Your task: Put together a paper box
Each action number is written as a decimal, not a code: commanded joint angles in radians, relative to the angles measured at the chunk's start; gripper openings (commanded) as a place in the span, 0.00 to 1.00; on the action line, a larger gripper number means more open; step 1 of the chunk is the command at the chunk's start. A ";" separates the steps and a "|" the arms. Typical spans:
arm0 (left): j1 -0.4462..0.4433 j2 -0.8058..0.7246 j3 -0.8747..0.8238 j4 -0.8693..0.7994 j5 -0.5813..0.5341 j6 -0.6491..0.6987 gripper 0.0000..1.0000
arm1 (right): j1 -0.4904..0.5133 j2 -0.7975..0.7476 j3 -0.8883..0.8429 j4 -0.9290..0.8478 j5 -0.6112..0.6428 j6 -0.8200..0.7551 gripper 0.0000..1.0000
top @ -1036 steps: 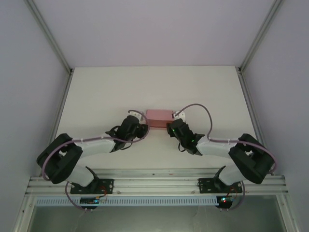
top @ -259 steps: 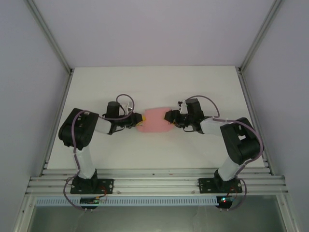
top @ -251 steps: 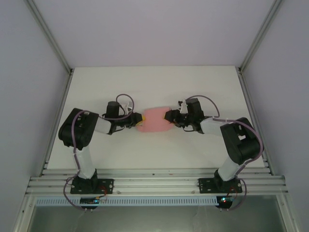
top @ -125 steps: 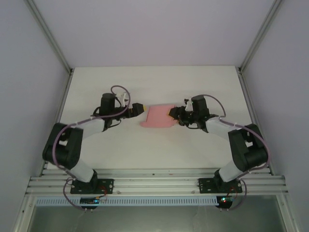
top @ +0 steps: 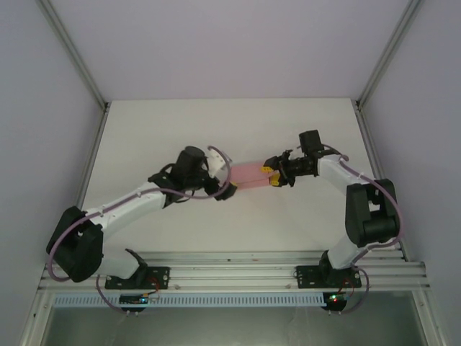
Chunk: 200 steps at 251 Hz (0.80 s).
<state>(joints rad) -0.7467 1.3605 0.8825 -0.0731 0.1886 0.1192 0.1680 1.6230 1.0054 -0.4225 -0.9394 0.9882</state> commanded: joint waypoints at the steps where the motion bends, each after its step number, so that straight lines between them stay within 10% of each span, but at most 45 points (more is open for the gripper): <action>1: -0.056 -0.035 0.035 -0.056 -0.123 0.231 1.00 | -0.026 0.033 0.033 -0.101 -0.140 0.044 0.34; 146: -0.105 0.171 0.172 -0.120 -0.205 0.465 1.00 | -0.044 0.080 0.053 -0.126 -0.210 0.071 0.35; 200: -0.105 0.199 0.189 -0.091 -0.228 0.497 0.80 | -0.043 0.074 0.053 -0.139 -0.216 0.064 0.35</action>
<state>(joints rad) -0.8467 1.5417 1.0325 -0.1795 -0.0219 0.5747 0.1284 1.6966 1.0317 -0.5209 -1.1141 1.0431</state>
